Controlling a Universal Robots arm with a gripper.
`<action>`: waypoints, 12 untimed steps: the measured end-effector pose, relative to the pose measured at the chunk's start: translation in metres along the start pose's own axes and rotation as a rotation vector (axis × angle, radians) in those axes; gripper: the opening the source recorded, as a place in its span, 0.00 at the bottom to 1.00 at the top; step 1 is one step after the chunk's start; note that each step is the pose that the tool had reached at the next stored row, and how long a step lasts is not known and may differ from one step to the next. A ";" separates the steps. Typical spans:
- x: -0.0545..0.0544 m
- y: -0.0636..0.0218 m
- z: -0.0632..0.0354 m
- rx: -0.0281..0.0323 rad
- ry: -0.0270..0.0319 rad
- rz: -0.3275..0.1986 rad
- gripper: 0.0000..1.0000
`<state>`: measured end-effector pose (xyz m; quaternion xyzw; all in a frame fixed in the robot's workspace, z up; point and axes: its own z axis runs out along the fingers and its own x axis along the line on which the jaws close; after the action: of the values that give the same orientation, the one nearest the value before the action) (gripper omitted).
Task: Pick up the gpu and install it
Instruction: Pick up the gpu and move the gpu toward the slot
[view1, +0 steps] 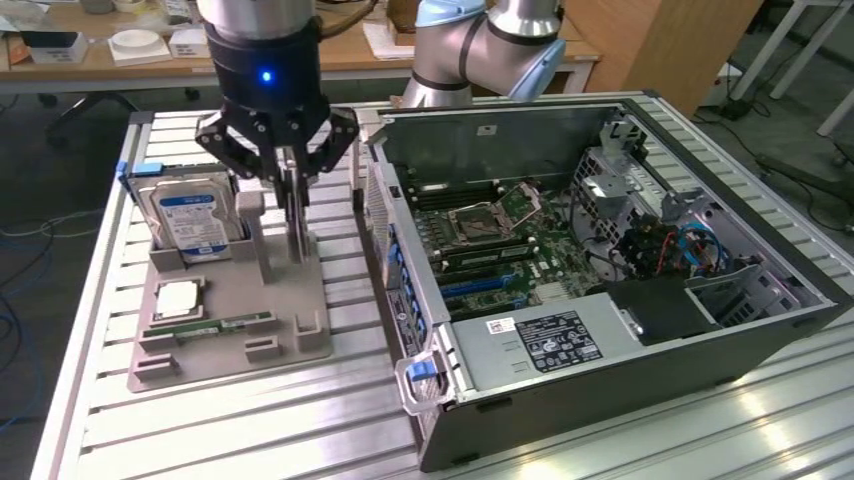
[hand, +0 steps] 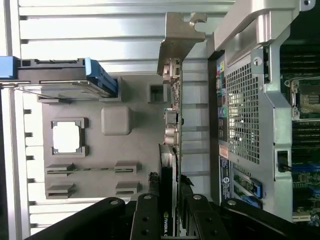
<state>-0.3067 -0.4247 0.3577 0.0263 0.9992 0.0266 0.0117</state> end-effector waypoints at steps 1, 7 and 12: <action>0.000 0.0003 -0.0040 0.0001 -0.0004 0.000 0.26; -0.001 0.0017 -0.0266 -0.0004 -0.0028 0.000 0.26; -0.001 0.0023 -0.0360 -0.0076 -0.0015 -0.017 0.26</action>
<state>-0.3062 -0.4244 0.3937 0.0179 0.9993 0.0303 0.0128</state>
